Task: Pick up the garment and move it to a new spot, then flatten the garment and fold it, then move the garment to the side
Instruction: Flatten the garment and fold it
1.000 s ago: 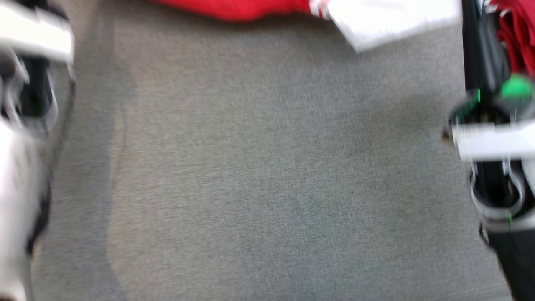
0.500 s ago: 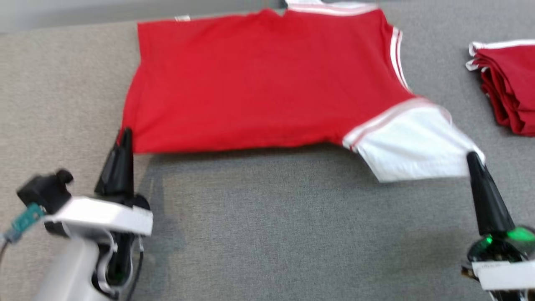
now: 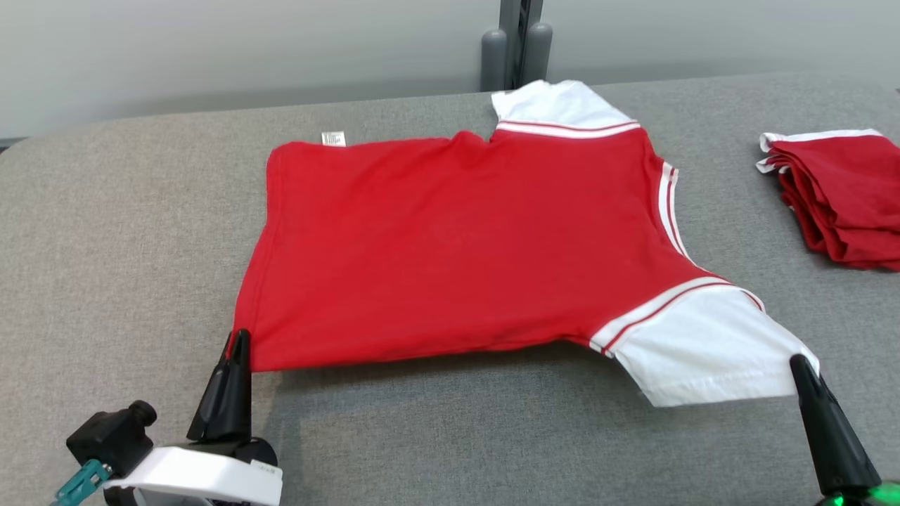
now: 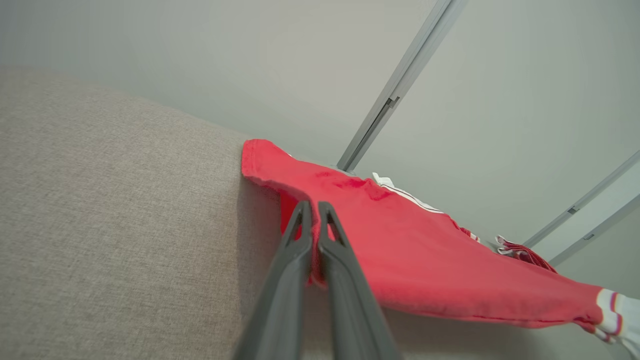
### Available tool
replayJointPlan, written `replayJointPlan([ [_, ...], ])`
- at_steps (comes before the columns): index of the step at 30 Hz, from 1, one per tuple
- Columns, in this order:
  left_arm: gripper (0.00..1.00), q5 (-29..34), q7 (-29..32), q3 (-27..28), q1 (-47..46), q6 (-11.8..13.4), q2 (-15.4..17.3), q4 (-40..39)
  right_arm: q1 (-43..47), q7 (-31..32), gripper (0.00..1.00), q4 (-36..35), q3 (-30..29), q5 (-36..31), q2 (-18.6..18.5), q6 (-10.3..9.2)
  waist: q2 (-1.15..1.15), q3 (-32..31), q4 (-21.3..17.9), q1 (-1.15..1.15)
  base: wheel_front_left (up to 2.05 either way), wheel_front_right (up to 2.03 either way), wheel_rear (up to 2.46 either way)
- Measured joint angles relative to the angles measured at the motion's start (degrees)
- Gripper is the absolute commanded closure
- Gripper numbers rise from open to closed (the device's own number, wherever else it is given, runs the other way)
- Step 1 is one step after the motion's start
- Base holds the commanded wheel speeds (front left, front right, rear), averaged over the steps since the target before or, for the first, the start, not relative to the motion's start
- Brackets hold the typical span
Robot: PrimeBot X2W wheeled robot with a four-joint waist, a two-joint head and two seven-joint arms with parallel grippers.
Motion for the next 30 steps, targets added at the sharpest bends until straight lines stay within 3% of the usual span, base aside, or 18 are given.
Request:
replayJointPlan([
  [9,1.00,-0.4,3.0,-0.3,3.9,1.9,1.2,-4.0,3.4,2.4,1.00,1.5,-0.8,1.7,1.9,0.01,0.00,-1.2,-0.7,0.00,0.00,0.00,0.00],
  [20,1.00,-1.6,4.2,-2.2,4.4,1.5,-0.4,2.9,-1.7,2.1,1.00,15.8,2.1,1.4,3.5,0.01,0.00,-0.8,0.1,0.00,0.00,0.00,0.00],
  [30,1.00,-3.1,3.4,-2.1,-1.5,0.4,-3.3,7.7,-7.7,0.7,1.00,17.6,3.5,1.1,2.6,0.01,0.00,1.3,0.1,0.00,0.00,0.00,0.00],
])
